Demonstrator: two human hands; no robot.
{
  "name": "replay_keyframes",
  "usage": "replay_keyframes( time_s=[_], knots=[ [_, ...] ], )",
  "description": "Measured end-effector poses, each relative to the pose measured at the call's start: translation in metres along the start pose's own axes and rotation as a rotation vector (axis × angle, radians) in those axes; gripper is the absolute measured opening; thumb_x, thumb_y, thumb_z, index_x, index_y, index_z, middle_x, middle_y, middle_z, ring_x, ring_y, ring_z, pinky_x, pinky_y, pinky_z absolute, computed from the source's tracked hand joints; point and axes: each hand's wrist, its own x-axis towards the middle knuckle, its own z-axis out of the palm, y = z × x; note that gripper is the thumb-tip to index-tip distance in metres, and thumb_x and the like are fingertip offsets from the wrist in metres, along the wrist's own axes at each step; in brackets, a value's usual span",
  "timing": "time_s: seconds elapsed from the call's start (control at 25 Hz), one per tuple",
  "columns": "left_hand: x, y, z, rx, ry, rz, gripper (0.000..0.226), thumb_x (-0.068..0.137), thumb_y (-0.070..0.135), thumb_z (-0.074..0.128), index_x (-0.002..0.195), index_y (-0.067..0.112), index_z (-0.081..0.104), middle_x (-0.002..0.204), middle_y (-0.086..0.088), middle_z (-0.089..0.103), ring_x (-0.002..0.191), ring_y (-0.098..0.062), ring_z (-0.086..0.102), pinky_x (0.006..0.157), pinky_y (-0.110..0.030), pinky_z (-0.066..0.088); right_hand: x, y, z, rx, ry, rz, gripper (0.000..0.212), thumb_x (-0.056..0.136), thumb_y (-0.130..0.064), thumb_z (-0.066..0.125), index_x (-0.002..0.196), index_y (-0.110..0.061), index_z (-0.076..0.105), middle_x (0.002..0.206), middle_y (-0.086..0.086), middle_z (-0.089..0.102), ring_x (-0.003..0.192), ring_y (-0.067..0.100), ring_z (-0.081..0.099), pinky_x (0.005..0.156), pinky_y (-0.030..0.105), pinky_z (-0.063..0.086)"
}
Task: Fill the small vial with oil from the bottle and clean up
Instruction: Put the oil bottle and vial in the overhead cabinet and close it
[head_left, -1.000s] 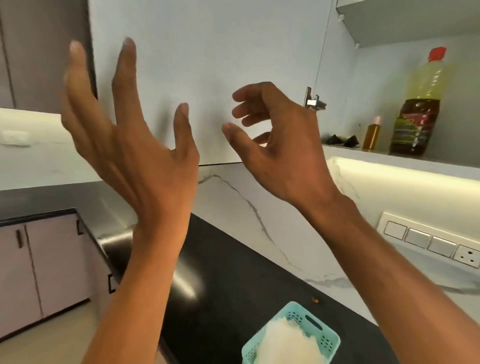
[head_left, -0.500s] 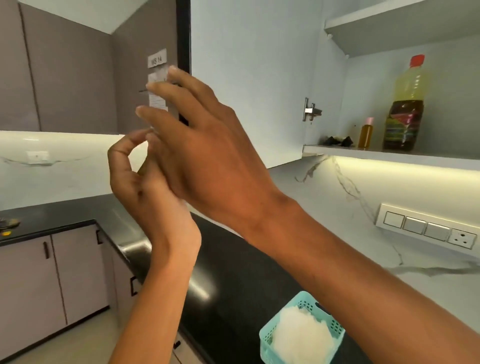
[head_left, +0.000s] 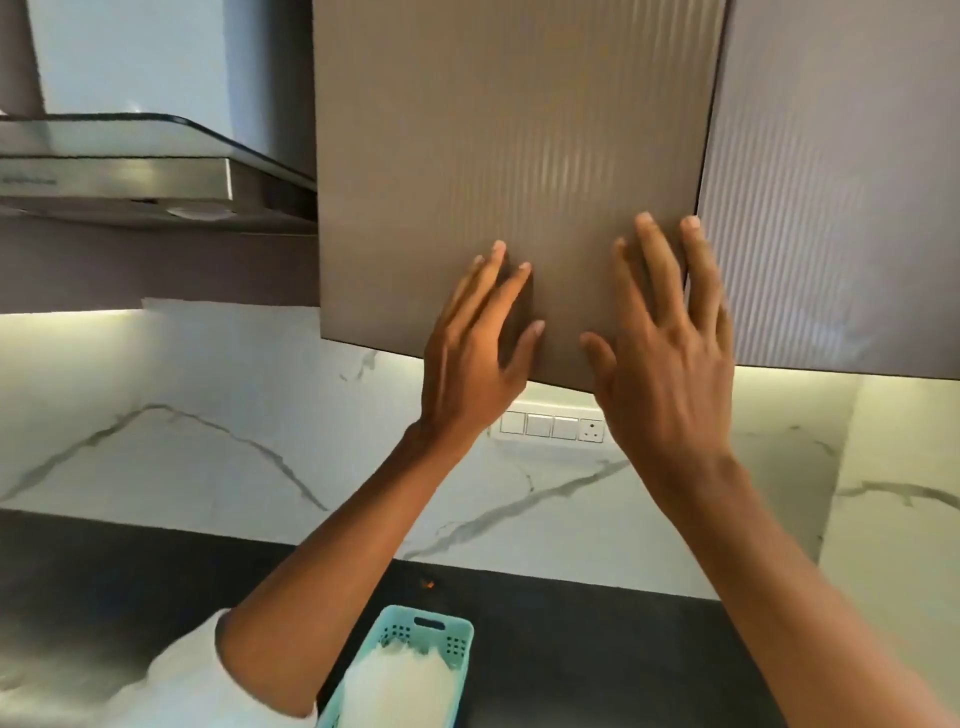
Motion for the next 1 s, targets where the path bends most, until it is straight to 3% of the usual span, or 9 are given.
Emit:
replay_keyframes(
  time_s=[0.24, 0.52, 0.68, 0.92, 1.0],
  knots=[
    [0.019, -0.042, 0.083, 0.156, -0.056, 0.160, 0.059, 0.099, 0.044, 0.060, 0.147, 0.010, 0.052, 0.157, -0.016, 0.043, 0.145, -0.035, 0.042, 0.111, -0.048, 0.045, 0.024, 0.049, 0.072, -0.136, -0.049, 0.019, 0.083, 0.086, -0.033, 0.071, 0.152, -0.010, 0.027, 0.163, 0.007, 0.017, 0.151, 0.031, 0.006, 0.118, 0.048, 0.022],
    [0.022, -0.064, 0.126, 0.418, -0.195, 0.192, 0.072, 0.102, 0.056, 0.041, 0.159, 0.013, 0.029, 0.167, -0.014, 0.023, 0.154, -0.034, 0.023, 0.123, -0.047, 0.030, 0.043, 0.073, 0.136, -0.131, -0.197, 0.079, 0.080, 0.095, -0.026, 0.058, 0.156, -0.011, 0.008, 0.165, 0.005, -0.005, 0.150, 0.031, -0.010, 0.120, 0.052, 0.020],
    [0.023, -0.077, 0.145, 0.509, -0.239, 0.196, 0.076, 0.104, 0.061, 0.030, 0.162, 0.014, 0.015, 0.169, -0.013, 0.011, 0.157, -0.034, 0.011, 0.126, -0.047, 0.020, 0.053, 0.081, 0.159, -0.126, -0.247, 0.085, 0.078, 0.097, -0.027, 0.055, 0.156, -0.012, 0.006, 0.165, 0.005, -0.008, 0.150, 0.031, -0.012, 0.121, 0.052, 0.018],
    [0.025, -0.081, 0.154, 0.499, -0.231, 0.186, 0.075, 0.103, 0.061, 0.032, 0.161, 0.015, 0.020, 0.169, -0.013, 0.015, 0.156, -0.034, 0.016, 0.125, -0.047, 0.023, 0.055, 0.088, 0.171, -0.123, -0.251, 0.064, 0.078, 0.096, -0.028, 0.055, 0.156, -0.012, 0.008, 0.165, 0.007, -0.001, 0.151, 0.032, -0.008, 0.121, 0.052, 0.016],
    [0.034, -0.079, 0.149, 0.483, -0.204, 0.193, 0.073, 0.102, 0.058, 0.040, 0.159, 0.014, 0.027, 0.166, -0.014, 0.025, 0.153, -0.034, 0.026, 0.123, -0.048, 0.028, 0.058, 0.094, 0.167, -0.104, -0.217, 0.043, 0.070, 0.098, -0.033, 0.053, 0.155, -0.013, 0.018, 0.164, 0.008, 0.011, 0.151, 0.032, 0.002, 0.120, 0.051, 0.019]
  ],
)
